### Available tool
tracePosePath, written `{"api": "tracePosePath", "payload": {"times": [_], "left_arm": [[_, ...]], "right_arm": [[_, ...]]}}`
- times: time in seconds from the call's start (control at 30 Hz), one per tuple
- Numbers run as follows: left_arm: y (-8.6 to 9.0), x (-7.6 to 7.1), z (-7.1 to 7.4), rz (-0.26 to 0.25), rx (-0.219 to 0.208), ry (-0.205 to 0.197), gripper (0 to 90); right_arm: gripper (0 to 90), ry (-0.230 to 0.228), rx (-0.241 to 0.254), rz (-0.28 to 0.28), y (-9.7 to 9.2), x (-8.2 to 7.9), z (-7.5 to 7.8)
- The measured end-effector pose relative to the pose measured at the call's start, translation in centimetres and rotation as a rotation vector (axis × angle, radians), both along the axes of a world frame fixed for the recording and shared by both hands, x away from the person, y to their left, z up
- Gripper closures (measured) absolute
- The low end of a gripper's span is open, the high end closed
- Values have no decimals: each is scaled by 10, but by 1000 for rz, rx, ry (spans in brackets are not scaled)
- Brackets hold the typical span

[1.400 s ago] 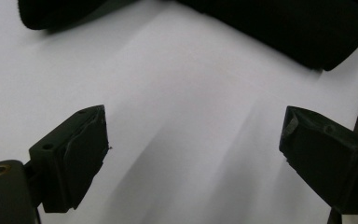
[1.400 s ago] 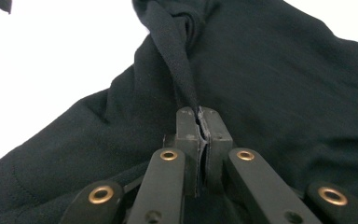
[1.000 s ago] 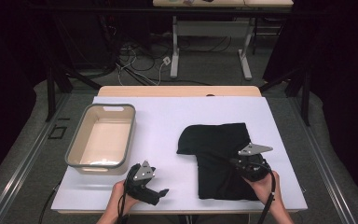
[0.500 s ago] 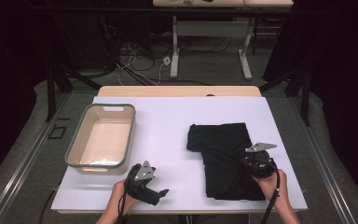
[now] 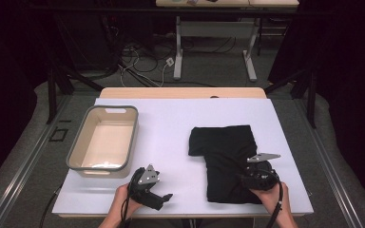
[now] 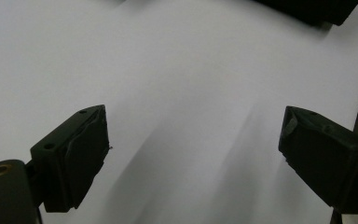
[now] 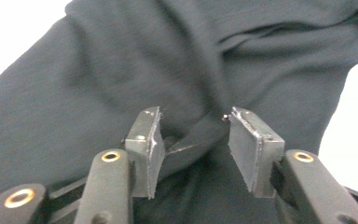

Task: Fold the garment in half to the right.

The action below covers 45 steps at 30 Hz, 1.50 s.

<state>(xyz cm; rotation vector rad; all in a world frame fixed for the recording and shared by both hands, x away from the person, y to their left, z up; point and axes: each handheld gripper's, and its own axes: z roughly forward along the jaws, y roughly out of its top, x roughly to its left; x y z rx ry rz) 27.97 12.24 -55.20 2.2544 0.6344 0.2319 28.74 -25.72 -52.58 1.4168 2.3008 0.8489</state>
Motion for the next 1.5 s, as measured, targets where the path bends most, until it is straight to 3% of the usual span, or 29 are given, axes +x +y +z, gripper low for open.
{"api": "tracePosePath", "payload": {"times": [0.17, 0.33, 0.4, 0.63, 1.13, 1.3, 1.4, 1.5], "left_arm": [[-1, 0, 0, -2, 9, 1, 85], [-1, 0, 0, -3, 12, -1, 85], [0, 0, 1, -9, 18, 7, 86], [0, 0, 0, -1, 12, -7, 86], [0, 0, 0, 0, 15, -12, 86], [-1, 1, 0, -7, 21, -10, 86], [-1, 1, 0, -6, 22, -8, 86], [-1, 1, 0, -9, 24, -11, 86]], "right_arm": [[567, 28, -10, 13, 6, -15, -5], [826, 44, -23, 13, 6, -24, -10], [876, 34, -21, 9, 4, -25, -7], [888, -40, 7, -26, -5, -32, 8], [888, -62, 17, -125, -42, -41, 19], [888, -36, -16, -175, -52, -38, 15], [884, 26, -43, -168, -55, -31, 1], [829, 49, -65, -147, -54, -27, -6]]}}
